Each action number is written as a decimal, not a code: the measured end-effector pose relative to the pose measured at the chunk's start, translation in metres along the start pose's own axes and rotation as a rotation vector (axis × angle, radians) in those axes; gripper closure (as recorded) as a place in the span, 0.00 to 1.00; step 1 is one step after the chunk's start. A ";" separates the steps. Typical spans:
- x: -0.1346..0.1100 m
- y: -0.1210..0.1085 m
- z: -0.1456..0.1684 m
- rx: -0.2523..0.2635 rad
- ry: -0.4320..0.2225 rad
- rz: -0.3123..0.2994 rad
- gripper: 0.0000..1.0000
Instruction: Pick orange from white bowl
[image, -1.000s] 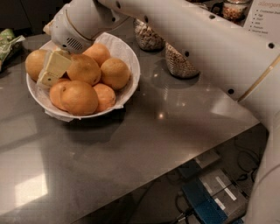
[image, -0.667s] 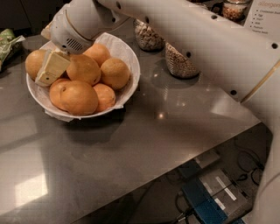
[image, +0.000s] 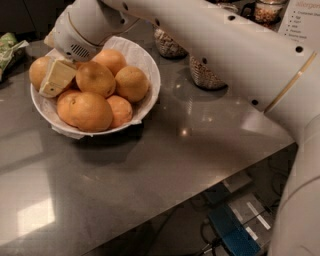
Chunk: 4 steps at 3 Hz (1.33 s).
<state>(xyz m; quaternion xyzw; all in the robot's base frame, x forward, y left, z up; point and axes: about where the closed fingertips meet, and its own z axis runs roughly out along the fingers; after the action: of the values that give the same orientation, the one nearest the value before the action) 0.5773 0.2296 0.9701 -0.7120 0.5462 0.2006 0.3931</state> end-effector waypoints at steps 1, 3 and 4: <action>0.006 -0.004 0.014 -0.008 0.041 -0.004 0.23; 0.011 -0.003 0.037 -0.044 0.082 -0.012 0.26; 0.012 -0.002 0.047 -0.065 0.092 -0.014 0.43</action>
Offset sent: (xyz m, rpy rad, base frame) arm 0.0182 0.0217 -0.0318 -0.1104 0.0048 -0.0032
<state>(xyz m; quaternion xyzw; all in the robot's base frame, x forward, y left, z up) 0.5896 0.2587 0.9332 -0.7367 0.5517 0.1827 0.3457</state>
